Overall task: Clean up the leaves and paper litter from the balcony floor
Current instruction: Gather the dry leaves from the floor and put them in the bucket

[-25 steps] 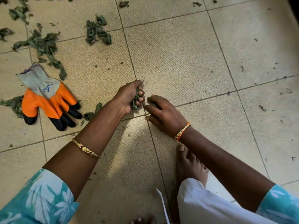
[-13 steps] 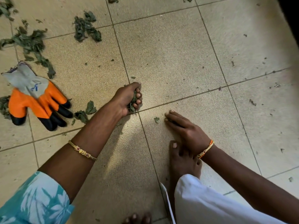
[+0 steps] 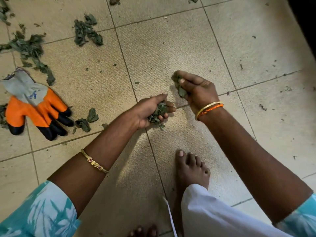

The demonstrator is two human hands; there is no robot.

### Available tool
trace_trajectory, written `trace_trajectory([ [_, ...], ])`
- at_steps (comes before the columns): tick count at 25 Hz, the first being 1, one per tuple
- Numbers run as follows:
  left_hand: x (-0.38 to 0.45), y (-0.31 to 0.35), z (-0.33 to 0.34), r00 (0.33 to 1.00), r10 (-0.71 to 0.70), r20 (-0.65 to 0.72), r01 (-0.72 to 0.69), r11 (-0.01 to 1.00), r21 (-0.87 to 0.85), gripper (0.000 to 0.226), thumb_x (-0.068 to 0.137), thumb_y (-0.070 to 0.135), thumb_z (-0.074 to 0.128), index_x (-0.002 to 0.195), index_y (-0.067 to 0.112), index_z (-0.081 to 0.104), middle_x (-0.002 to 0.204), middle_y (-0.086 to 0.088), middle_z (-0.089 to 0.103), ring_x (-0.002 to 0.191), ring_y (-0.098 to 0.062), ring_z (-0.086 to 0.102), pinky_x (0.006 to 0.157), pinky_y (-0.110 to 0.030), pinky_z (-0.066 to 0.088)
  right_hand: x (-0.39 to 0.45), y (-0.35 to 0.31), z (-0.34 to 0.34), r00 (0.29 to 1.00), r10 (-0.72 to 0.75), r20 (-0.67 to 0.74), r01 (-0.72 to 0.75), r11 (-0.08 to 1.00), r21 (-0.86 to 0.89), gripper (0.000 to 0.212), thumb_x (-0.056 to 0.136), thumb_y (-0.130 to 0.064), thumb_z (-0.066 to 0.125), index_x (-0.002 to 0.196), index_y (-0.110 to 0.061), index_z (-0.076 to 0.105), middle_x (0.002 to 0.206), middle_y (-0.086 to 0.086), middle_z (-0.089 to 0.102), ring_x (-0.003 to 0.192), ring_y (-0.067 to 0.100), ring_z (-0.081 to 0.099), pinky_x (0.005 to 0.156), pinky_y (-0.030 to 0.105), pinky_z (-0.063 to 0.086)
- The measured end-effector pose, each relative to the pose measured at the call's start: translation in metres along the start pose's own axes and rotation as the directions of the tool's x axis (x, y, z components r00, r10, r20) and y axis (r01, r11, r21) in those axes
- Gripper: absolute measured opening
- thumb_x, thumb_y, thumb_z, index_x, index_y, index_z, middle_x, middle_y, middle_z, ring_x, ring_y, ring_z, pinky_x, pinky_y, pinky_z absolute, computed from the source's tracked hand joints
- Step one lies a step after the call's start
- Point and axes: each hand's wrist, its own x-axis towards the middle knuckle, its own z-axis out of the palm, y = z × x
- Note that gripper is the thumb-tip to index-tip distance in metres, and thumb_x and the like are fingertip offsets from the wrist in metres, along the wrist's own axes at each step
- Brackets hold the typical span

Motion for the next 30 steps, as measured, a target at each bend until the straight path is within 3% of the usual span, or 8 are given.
trace_trajectory([
  [3,0.006,0.002,0.009,0.998,0.032,0.052,-0.027,0.996,-0.088,0.042,0.101,0.044,0.037,0.086,0.009,0.055,0.065,-0.003,0.057,0.045,-0.008,0.049,0.036,-0.015,0.037,-0.006,0.024,0.028,0.964,-0.266,-0.019,0.249,0.922,-0.296,0.021,0.085,0.009,0.054,0.095,-0.002,0.068,0.093,0.009,0.069,0.093,0.017,0.066,0.085,0.028,0.054],
  [7,0.005,0.007,0.007,0.993,0.080,-0.085,-0.092,0.983,-0.159,0.046,0.101,0.047,0.037,0.083,0.012,0.060,0.066,-0.002,0.063,0.056,-0.014,0.063,0.047,-0.024,0.051,-0.017,0.046,0.031,0.766,-0.590,0.254,0.590,0.489,-0.642,0.024,0.085,0.003,0.048,0.101,-0.002,0.065,0.101,0.013,0.061,0.095,0.012,0.055,0.085,0.014,0.043],
  [9,0.002,0.010,0.005,0.988,0.069,-0.138,-0.095,0.978,-0.187,0.049,0.100,0.049,0.036,0.080,0.011,0.059,0.056,-0.002,0.061,0.048,-0.014,0.062,0.043,-0.021,0.049,-0.025,0.051,0.026,0.729,-0.535,0.427,0.656,0.370,-0.658,0.031,0.088,-0.002,0.041,0.112,0.003,0.060,0.109,0.018,0.057,0.102,0.017,0.053,0.090,0.014,0.040],
  [13,0.001,0.015,-0.005,0.990,0.052,-0.134,-0.069,0.989,-0.127,0.054,0.098,0.055,0.035,0.078,0.010,0.056,0.051,-0.001,0.053,0.037,-0.010,0.047,0.040,-0.019,0.037,-0.031,0.051,0.013,0.768,-0.289,0.572,0.639,0.275,-0.719,0.043,0.093,-0.011,0.034,0.135,-0.002,0.036,0.134,0.014,0.051,0.131,0.020,0.042,0.114,0.046,0.020],
  [18,-0.002,0.016,-0.031,0.939,0.180,-0.292,-0.179,0.983,0.030,0.032,0.102,0.025,0.038,0.076,0.012,0.049,0.056,0.001,0.045,0.036,-0.006,0.036,0.031,-0.018,0.027,-0.014,0.030,0.003,0.868,-0.369,0.331,0.494,0.592,-0.637,0.030,0.087,-0.011,0.046,0.115,-0.008,0.057,0.122,0.005,0.059,0.112,0.011,0.055,0.096,0.029,0.046],
  [23,-0.006,0.022,-0.062,0.904,0.210,-0.372,-0.237,0.971,-0.030,0.038,0.098,0.015,0.037,0.061,0.018,0.040,0.049,0.005,0.037,0.033,-0.006,0.029,0.031,-0.013,0.018,-0.035,0.059,-0.023,0.760,-0.137,0.636,0.650,0.133,-0.748,0.020,0.077,-0.009,0.074,0.096,-0.004,0.071,0.108,0.018,0.060,0.096,0.032,0.057,0.078,0.031,0.046],
  [27,-0.010,0.017,-0.067,0.912,0.201,-0.358,-0.241,0.968,-0.070,0.035,0.095,0.012,0.035,0.061,0.019,0.039,0.048,0.005,0.037,0.034,-0.006,0.027,0.031,-0.011,0.017,-0.046,0.079,-0.022,0.671,-0.217,0.709,0.729,0.014,-0.685,0.015,0.066,0.013,0.071,0.073,0.000,0.068,0.078,0.013,0.062,0.068,0.031,0.060,0.051,0.031,0.051],
  [30,-0.017,0.013,-0.072,0.914,0.200,-0.353,-0.248,0.964,-0.096,0.036,0.097,0.012,0.035,0.061,0.019,0.040,0.048,0.005,0.036,0.033,-0.005,0.028,0.031,-0.011,0.015,-0.036,0.079,-0.015,0.670,-0.209,0.713,0.727,-0.011,-0.686,0.013,0.070,0.011,0.070,0.077,0.001,0.067,0.075,0.014,0.060,0.065,0.030,0.057,0.050,0.034,0.051],
])
